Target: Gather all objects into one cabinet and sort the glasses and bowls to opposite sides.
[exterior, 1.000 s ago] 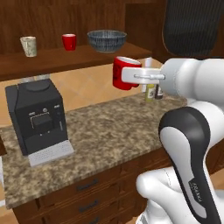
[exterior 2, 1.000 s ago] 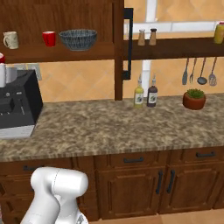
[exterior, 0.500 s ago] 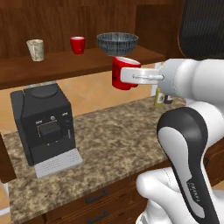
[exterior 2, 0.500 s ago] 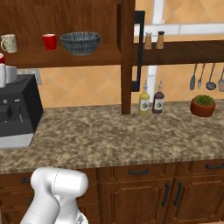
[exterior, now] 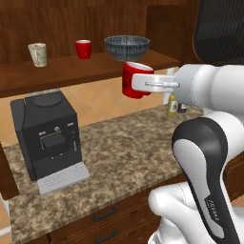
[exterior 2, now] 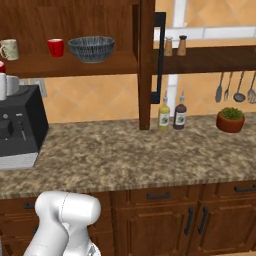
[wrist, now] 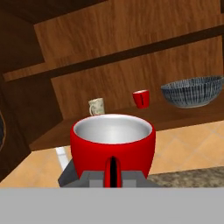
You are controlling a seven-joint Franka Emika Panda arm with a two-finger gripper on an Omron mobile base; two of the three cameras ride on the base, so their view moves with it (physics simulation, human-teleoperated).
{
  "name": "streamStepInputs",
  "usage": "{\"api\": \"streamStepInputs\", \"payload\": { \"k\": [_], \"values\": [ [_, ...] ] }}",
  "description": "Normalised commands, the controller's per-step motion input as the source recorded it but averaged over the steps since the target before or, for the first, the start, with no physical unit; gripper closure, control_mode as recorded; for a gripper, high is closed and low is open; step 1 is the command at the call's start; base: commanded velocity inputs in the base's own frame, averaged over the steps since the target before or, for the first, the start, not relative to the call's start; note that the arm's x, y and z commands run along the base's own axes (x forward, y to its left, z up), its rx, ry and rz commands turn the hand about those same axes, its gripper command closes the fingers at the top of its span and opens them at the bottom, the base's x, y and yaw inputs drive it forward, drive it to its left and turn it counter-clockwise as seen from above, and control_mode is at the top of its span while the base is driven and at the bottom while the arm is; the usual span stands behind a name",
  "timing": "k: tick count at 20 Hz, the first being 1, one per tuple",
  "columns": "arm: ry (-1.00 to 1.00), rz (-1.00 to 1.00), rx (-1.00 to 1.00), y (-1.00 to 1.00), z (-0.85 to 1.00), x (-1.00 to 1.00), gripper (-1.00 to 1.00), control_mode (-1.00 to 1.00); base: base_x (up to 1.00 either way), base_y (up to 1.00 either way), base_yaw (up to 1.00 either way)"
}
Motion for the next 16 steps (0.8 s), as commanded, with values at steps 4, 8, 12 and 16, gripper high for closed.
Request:
{"api": "streamStepInputs", "payload": {
  "k": [4,8,12,16],
  "values": [
    [0.0,0.0,0.0,0.0,0.0,0.0,1.0,1.0,-0.08,0.73,0.0],
    [0.0,0.0,0.0,0.0,0.0,0.0,1.0,1.0,0.0,0.36,0.0],
    [0.0,0.0,0.0,0.0,0.0,0.0,1.0,1.0,0.0,0.16,0.0],
    [-0.09,0.0,0.0,0.01,0.06,-0.14,1.0,-1.0,-0.07,0.04,0.02]
  ]
}}
